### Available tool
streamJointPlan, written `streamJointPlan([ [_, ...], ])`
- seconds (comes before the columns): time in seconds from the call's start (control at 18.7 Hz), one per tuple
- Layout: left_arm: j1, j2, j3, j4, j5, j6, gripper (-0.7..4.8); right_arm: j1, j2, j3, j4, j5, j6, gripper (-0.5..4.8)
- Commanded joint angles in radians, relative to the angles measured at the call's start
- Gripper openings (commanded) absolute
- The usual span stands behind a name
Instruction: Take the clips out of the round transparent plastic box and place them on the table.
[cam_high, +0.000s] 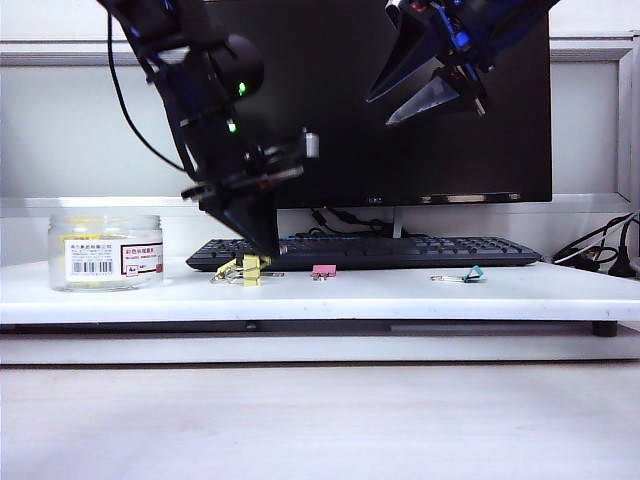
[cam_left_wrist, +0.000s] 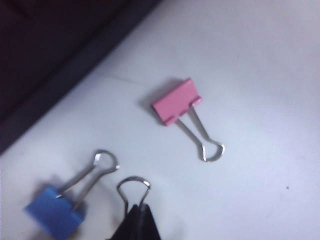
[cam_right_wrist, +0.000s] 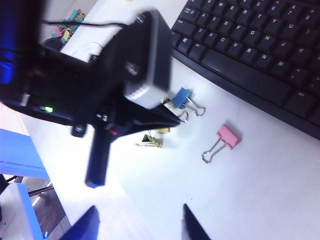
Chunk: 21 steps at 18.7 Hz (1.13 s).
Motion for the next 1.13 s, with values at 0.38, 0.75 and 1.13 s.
streamJointPlan([
  [0.38,-0.001,0.016,0.002,0.015,0.08,-0.023,1.23,0.001,-0.008,0.004,-0.002,-0.008,-0.007,2.12],
  [0.75,-0.001,-0.08,0.008,0.033,0.08,-0.028,1.24,0.001,-0.008,0.004,0.0,-0.008,-0.025,2.12],
  [1.13,-0.001,-0.422,0.008,0.047,0.069,-0.002,1.25,0.001,-0.061,0.004,0.025,-0.008,-0.025,2.13],
])
